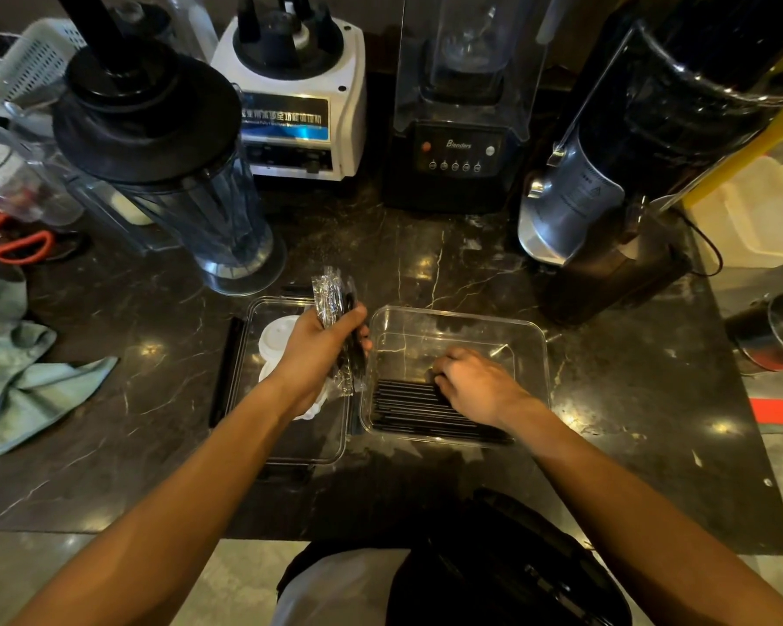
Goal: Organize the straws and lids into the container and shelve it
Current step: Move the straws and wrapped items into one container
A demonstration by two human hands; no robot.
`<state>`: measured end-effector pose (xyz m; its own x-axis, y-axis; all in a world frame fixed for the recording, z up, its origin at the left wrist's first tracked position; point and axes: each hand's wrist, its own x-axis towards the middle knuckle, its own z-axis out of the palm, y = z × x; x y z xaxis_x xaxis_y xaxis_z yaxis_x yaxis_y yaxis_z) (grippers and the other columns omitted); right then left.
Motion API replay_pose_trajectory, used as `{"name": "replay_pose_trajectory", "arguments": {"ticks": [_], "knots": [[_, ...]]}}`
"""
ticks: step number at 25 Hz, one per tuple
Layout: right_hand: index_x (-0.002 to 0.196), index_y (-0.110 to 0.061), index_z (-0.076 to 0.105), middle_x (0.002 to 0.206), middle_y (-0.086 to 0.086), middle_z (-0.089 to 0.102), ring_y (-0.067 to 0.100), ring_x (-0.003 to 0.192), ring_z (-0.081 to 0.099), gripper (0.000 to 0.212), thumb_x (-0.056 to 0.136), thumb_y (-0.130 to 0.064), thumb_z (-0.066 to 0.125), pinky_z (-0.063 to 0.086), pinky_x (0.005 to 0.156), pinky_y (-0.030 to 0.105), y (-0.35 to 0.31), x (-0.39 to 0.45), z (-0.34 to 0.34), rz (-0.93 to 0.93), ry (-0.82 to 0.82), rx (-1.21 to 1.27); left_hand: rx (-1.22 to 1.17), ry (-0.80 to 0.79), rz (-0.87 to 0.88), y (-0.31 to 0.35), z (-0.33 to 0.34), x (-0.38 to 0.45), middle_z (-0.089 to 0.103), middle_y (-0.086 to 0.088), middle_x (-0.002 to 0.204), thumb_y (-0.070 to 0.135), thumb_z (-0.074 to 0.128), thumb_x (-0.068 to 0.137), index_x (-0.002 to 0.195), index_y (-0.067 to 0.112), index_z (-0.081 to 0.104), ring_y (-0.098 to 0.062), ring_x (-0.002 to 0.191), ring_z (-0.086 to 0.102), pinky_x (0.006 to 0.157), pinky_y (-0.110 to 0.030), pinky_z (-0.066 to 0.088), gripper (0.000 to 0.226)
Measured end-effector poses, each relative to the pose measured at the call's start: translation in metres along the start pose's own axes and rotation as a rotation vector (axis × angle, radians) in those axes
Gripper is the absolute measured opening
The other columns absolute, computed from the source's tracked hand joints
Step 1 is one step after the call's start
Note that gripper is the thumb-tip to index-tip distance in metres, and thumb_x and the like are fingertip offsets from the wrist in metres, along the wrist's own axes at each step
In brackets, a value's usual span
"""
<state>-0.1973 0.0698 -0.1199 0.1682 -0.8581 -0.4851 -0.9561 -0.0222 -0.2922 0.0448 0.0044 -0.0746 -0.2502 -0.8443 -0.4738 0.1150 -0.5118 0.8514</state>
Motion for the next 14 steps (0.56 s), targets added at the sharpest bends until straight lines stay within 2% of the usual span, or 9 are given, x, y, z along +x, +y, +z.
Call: {"name": "replay_pose_trajectory", "arguments": {"ticks": [3,6,8,10,12,14], "knots": [[0.13,-0.018,0.065,0.134,0.006,0.057,0.025,0.127,0.055,0.029,0.107,-0.029,0.05,0.047,0.108,0.044,0.005,0.001,-0.003,0.027,-0.013,0.049,-0.009,-0.004,-0.009,0.0,-0.003,0.001,0.069,-0.001,0.074,0.02,0.064,0.1,0.11,0.005,0.065,-0.015,0.067,0.07,0.065,-0.027,0.059,0.017],[0.122,-0.016,0.068,0.127,0.005,0.062,0.024,0.123,0.058,0.023,0.107,-0.023,0.052,0.046,0.101,0.036,0.016,0.0,-0.014,0.096,0.075,0.213,-0.047,-0.045,-0.02,0.002,-0.001,0.0,0.071,-0.006,0.08,0.023,0.067,0.099,0.113,0.005,0.065,-0.018,0.072,0.072,0.068,-0.029,0.06,0.022],[0.113,-0.02,0.069,0.111,0.001,0.068,0.018,0.105,0.065,0.016,0.106,-0.022,0.055,0.045,0.084,0.029,0.018,-0.006,-0.025,0.125,0.156,0.387,-0.109,-0.094,-0.051,0.003,0.002,0.0,0.074,-0.011,0.09,0.025,0.07,0.097,0.115,0.005,0.066,-0.022,0.078,0.074,0.072,-0.032,0.061,0.027],[0.108,-0.024,0.071,0.098,-0.005,0.071,0.009,0.089,0.066,0.013,0.106,-0.025,0.058,0.046,0.075,0.027,0.012,-0.016,-0.036,0.149,0.196,0.605,-0.233,-0.161,-0.114,0.005,0.01,-0.001,0.076,-0.018,0.103,0.022,0.072,0.095,0.118,0.007,0.069,-0.029,0.092,0.076,0.078,-0.036,0.061,0.027],[0.108,-0.023,0.074,0.096,-0.004,0.075,0.015,0.089,0.071,0.013,0.104,-0.027,0.063,0.056,0.082,0.034,-0.002,-0.025,-0.045,0.166,0.22,0.849,-0.366,-0.205,-0.174,0.005,0.023,-0.001,0.074,-0.023,0.115,0.018,0.072,0.093,0.116,0.009,0.074,-0.033,0.107,0.074,0.085,-0.039,0.062,0.024],[0.112,-0.017,0.074,0.105,0.007,0.078,0.027,0.101,0.075,0.019,0.101,-0.031,0.066,0.06,0.094,0.043,-0.016,-0.034,-0.053,0.159,0.181,1.106,-0.376,-0.239,-0.205,0.005,0.037,-0.001,0.073,-0.023,0.12,0.022,0.073,0.09,0.104,0.011,0.08,-0.032,0.115,0.071,0.095,-0.043,0.059,0.02]]}}
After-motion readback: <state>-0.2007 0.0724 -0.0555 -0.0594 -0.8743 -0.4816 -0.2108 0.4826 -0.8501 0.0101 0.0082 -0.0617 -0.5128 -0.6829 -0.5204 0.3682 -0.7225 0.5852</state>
